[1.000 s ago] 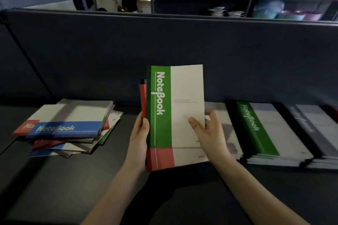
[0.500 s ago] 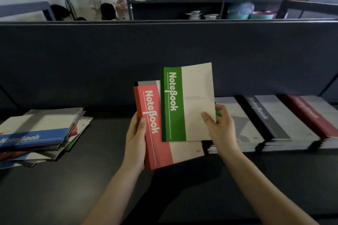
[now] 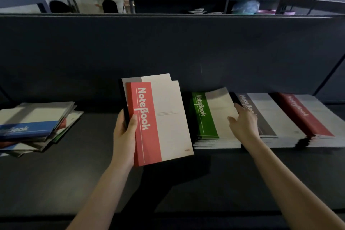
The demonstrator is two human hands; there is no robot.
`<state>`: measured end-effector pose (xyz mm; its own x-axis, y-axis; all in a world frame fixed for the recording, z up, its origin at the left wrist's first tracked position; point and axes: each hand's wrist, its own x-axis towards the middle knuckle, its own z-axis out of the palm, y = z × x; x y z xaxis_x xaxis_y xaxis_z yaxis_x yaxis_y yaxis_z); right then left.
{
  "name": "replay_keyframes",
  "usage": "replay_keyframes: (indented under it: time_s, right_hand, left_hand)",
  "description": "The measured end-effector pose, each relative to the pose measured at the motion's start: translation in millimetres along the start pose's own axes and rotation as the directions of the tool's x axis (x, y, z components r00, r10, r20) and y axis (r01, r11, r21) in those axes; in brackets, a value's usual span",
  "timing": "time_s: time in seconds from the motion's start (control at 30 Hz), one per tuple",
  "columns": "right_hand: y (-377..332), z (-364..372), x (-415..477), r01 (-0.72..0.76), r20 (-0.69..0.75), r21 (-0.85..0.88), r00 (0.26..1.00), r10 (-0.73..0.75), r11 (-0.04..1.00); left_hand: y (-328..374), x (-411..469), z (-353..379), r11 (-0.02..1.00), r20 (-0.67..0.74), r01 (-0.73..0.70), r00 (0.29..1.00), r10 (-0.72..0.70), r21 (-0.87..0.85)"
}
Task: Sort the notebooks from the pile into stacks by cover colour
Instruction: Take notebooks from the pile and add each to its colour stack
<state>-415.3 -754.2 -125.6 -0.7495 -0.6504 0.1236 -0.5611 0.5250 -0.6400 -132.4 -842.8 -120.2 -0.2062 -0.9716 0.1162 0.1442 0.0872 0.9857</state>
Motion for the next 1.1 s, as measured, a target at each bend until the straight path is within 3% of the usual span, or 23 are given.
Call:
replay_keyframes:
  time_s: [0.23, 0.3, 0.37, 0.47, 0.53, 0.6, 0.87, 1.1]
  right_hand:
    - [4.7, -3.7, 0.9, 0.181, -0.022, -0.141, 0.982, -0.185, 0.973]
    - [4.8, -8.4, -2.9, 0.232, -0.056, -0.061, 0.970, -0.235, 0.971]
    - [2.7, -14.8, -11.2, 0.282, -0.076, 0.132, 0.959, -0.274, 0.950]
    - [-1.9, -25.3, -29.8, 0.192, 0.156, 0.431, 0.947, -0.282, 0.882]
    - [4.2, -30.1, -37.8, 0.070, 0.345, 0.508, 0.897, -0.277, 0.858]
    - [16.4, -34.2, -42.9, -0.016, 0.429, 0.517, 0.870, -0.242, 0.856]
    - [78.0, -79.2, -40.0, -0.020, 0.234, 0.556, 0.963, -0.134, 0.831]
    - [128.2, -131.0, -12.3, -0.076, 0.049, 0.607, 0.997, 0.058, 0.791]
  left_hand:
    - [-0.8, -7.2, 20.4, 0.999, 0.036, -0.008, 0.999, 0.007, 0.037]
    - [0.4, -7.6, 29.4, 0.999, 0.055, -0.014, 0.998, 0.011, 0.047]
    - [1.8, -7.5, 41.5, 0.999, 0.078, -0.025, 0.997, 0.021, 0.044]
    - [1.5, -9.1, 66.3, 0.999, 0.114, -0.028, 0.993, 0.023, 0.041]
    - [-0.5, -12.7, 86.8, 0.999, 0.136, -0.021, 0.991, 0.016, 0.033]
    - [-3.3, -18.1, 107.3, 1.000, 0.160, -0.004, 0.987, 0.000, 0.029]
    - [-11.9, -43.9, 185.0, 1.000, 0.205, 0.007, 0.979, -0.005, -0.009]
    - [-15.1, -56.9, 243.1, 1.000, 0.237, -0.006, 0.971, 0.010, -0.019]
